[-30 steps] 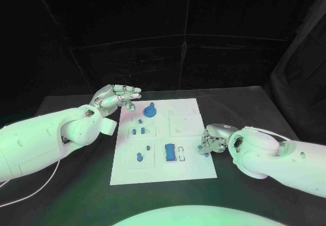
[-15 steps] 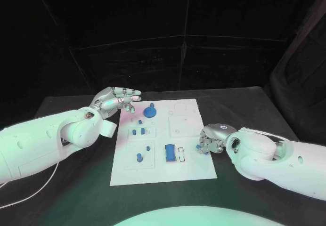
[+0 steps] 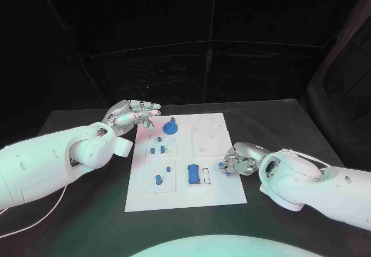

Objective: Assemble the parts on the task board

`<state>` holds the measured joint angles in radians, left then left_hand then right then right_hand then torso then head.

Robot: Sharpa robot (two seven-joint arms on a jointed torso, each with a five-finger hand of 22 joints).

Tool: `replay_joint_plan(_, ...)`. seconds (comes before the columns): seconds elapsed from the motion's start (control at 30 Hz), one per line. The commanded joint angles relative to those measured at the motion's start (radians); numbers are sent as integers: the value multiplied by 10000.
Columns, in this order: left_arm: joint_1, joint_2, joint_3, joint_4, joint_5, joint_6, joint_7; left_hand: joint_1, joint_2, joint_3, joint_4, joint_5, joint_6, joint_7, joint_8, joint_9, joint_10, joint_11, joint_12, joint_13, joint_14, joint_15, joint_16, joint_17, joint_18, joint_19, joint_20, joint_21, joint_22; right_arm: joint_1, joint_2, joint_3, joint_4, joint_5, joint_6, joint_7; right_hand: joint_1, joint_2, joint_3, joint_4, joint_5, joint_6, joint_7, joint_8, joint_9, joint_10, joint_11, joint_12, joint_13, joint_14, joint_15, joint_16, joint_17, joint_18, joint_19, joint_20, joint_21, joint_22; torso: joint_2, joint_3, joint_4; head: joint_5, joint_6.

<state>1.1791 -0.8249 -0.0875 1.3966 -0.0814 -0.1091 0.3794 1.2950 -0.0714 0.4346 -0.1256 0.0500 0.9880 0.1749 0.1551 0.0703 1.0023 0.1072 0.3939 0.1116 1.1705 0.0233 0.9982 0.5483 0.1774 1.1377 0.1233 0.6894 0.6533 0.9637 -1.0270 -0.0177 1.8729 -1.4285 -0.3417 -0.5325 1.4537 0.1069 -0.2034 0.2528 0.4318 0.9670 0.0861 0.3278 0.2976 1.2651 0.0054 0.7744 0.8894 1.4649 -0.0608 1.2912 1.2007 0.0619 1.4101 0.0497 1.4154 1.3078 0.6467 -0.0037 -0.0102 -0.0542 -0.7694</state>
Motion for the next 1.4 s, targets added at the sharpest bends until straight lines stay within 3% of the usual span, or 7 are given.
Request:
replay_joint_plan(0.03,12,12,7,20,30,118,30,-19,98,-50,2,-5,-27,18,32,-16,-58,-4,32,13,-73,-4,-60,-11,57,-77,-9,-29,-12,14,50,2,51,997,-589,219,-27,-49,42,29,34,80,9,-60,-7,37,-3,49,9,409,-22,12,-8,-8,40,-8,48,86,12,-11,8,21,-20)
replay_joint_plan(0.37,13,1,6,41,29,119,25,-19,98,-50,2,-5,-27,18,32,-16,-58,-4,32,13,-73,-4,-60,-11,57,-77,-9,-29,-12,14,478,2,-83,1374,-323,120,-46,-183,53,72,-23,168,2,-57,2,31,-3,24,-5,410,-21,15,1,-9,41,-7,48,88,9,-15,17,30,1)
replay_joint_plan(0.77,13,-7,6,57,29,141,11,-19,98,-50,2,-5,-27,18,32,-16,-58,-4,32,13,-73,-4,-60,-11,57,-77,-9,-29,-12,14,869,1,-266,1291,548,-303,-456,-275,28,347,-209,504,-88,17,70,73,-60,-192,-186,396,-62,-43,-59,-3,37,-36,34,78,10,-5,-10,93,-33)
replay_joint_plan(0.97,13,-10,6,57,29,147,4,-19,98,-50,2,-5,-27,18,32,-16,-58,-4,32,13,-73,-4,-60,-11,57,-77,-9,-29,-12,14,996,1,-337,1103,578,-429,-597,-290,-16,359,-14,550,-99,9,82,124,-71,-168,-161,394,-73,-56,-68,-5,42,-48,34,83,9,-4,11,105,-44)
replay_joint_plan(1.4,14,-18,7,62,29,161,-10,-20,107,-56,2,-5,-43,25,35,-18,-89,3,42,10,-83,0,-57,-26,56,-77,-6,-43,-21,14,1174,1,-395,946,468,-455,-769,-301,-87,364,-61,592,-105,6,96,170,-75,-135,-127,397,-76,-57,-62,-6,46,-54,33,87,11,-3,-6,129,-59)
